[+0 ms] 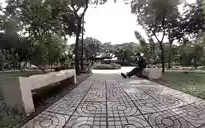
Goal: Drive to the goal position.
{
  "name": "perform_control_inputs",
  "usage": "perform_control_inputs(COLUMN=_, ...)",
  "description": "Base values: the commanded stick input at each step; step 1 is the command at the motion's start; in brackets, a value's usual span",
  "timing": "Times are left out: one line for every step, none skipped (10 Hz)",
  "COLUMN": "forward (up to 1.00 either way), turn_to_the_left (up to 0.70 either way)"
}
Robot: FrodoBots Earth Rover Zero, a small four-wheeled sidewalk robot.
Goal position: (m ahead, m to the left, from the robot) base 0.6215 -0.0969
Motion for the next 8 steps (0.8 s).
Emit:
perform_control_inputs(forward=1.0, turn_to_the_left=0.0)
perform_control_inputs(forward=1.0, turn_to_the_left=0.0)
perform_control_inputs(forward=1.0, turn_to_the_left=0.0)
perform_control_inputs(forward=0.72, turn_to_the_left=0.0)
perform_control_inputs(forward=0.22, turn_to_the_left=0.0)
perform_control_inputs(forward=0.0, turn_to_the_left=0.0)
perform_control_inputs(forward=0.0, turn_to_the_left=0.0)
perform_control_inputs(forward=0.0, turn_to_the_left=0.0)
